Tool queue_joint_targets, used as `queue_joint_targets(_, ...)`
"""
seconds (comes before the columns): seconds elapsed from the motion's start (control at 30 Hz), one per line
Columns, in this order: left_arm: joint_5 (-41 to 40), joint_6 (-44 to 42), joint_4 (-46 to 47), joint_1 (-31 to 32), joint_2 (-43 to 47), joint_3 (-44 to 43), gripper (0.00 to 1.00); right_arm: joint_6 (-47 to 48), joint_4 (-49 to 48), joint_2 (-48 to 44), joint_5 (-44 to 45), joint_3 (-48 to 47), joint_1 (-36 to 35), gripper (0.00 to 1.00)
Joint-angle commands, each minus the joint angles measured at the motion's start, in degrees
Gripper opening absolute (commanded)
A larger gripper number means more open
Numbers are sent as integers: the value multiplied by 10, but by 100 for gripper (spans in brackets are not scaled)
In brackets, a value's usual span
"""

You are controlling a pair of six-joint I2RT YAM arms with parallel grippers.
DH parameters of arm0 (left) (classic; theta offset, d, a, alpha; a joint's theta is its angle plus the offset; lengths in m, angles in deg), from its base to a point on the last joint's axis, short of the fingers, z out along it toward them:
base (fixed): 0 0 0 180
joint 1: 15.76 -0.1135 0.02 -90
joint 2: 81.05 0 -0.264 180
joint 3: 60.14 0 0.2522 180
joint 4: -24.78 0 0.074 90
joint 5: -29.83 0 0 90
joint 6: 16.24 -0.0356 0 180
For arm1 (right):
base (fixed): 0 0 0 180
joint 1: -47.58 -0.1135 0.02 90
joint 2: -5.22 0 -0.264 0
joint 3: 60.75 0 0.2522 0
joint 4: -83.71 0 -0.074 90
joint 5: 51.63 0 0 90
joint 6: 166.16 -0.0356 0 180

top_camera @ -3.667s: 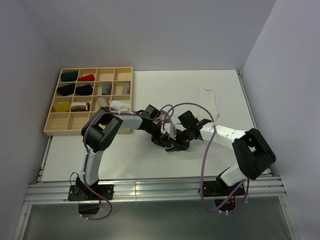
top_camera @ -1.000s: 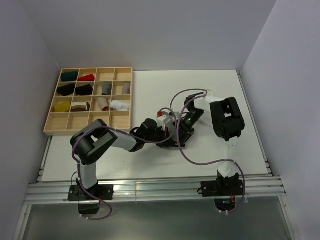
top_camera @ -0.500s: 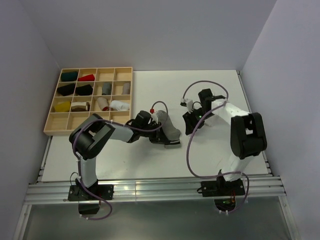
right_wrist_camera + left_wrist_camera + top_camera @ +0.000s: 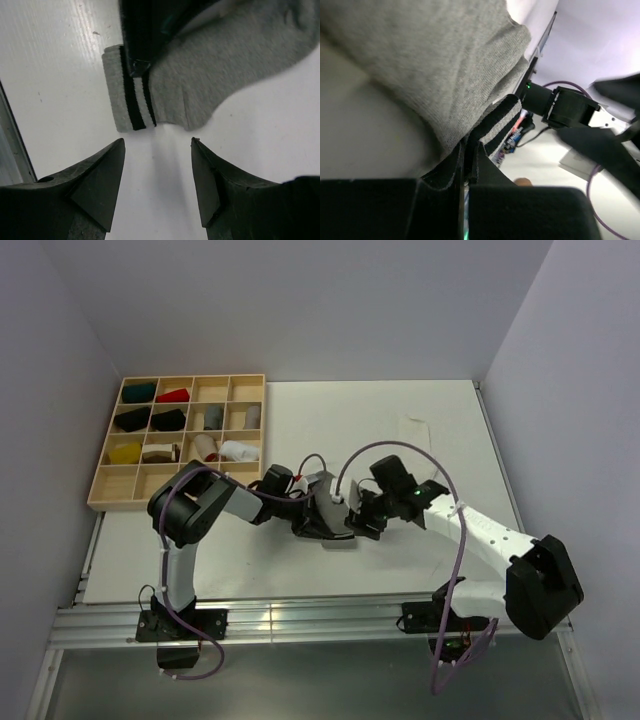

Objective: Roll the socks
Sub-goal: Roll the sock at the center of the board.

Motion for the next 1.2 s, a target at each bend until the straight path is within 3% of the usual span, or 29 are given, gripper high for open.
queue_joint_targets(0.0,-1,-5,-75,-5,-29,13,0,21,-53,0,65,30,-71,63)
queue_joint_targets(0.23,5,-18,-100,-6,-37,9,0,15,-110,16,114,67,-162,63)
queue_joint_targets(0.73,7,-41,-126,-6,-38,-9,0,14,-151,66,161,82,-222,58)
queue_joint_targets(0.83,12,-47,-133,-7,-39,-13,0,12,-164,81,175,86,-226,54)
queue_joint_targets(1.03,23,-59,-138,-8,-37,-19,0,8,-177,125,185,79,-224,38)
queue_joint_targets(1.1,26,-67,-147,-8,-36,-22,0,11,-163,127,177,75,-223,27)
queue_joint_targets(1.17,15,-81,-167,-8,-29,-34,1,13,-141,131,152,61,-215,24)
